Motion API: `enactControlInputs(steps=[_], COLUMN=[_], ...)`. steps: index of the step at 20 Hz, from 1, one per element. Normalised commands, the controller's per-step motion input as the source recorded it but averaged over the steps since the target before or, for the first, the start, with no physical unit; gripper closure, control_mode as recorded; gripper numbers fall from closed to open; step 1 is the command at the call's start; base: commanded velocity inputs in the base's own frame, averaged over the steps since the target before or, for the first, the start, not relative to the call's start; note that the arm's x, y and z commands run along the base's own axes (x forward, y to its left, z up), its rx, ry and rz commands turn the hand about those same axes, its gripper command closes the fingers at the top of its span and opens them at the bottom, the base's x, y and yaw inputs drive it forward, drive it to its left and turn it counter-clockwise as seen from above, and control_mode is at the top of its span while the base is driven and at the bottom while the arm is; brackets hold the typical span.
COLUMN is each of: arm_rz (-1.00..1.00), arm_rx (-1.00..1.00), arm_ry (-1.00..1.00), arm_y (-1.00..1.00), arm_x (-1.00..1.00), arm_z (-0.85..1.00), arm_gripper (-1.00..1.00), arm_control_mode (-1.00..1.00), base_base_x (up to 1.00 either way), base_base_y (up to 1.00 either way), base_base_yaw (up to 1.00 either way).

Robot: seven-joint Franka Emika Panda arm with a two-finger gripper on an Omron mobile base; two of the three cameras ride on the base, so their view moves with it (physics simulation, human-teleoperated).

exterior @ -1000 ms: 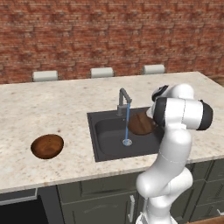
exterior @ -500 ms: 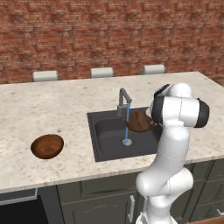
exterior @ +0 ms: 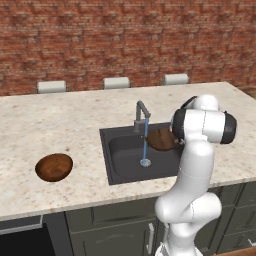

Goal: Rinse each bowl for a few seconds and place them down in the sink or on the counter.

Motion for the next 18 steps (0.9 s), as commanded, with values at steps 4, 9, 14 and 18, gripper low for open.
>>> enactControlInputs(steps=[4, 9, 14, 18], arm_rz=[0.00, 0.00, -0.01, -0.01], arm_rx=[-0.01, -0.02, 0.00, 0.00], arm_ry=[0.00, 0.01, 0.03, 0.02], arm_y=[-0.51, -0.45, -0.46, -0.51], arm_x=[-0.12, -0.04, -0.01, 0.00], arm_z=[0.25, 0.26, 0.14, 0.00], arm_gripper=[1.00, 1.00, 1.00, 1.00], arm_control_mode=[-1.00, -1.00, -1.00, -1.00], base_base_x=[0.00, 0.00, 0.00, 0.00], base_base_y=[0.00, 0.00, 0.00, 0.00], base_base_yaw=[0.00, 0.00, 0.00, 0.00])
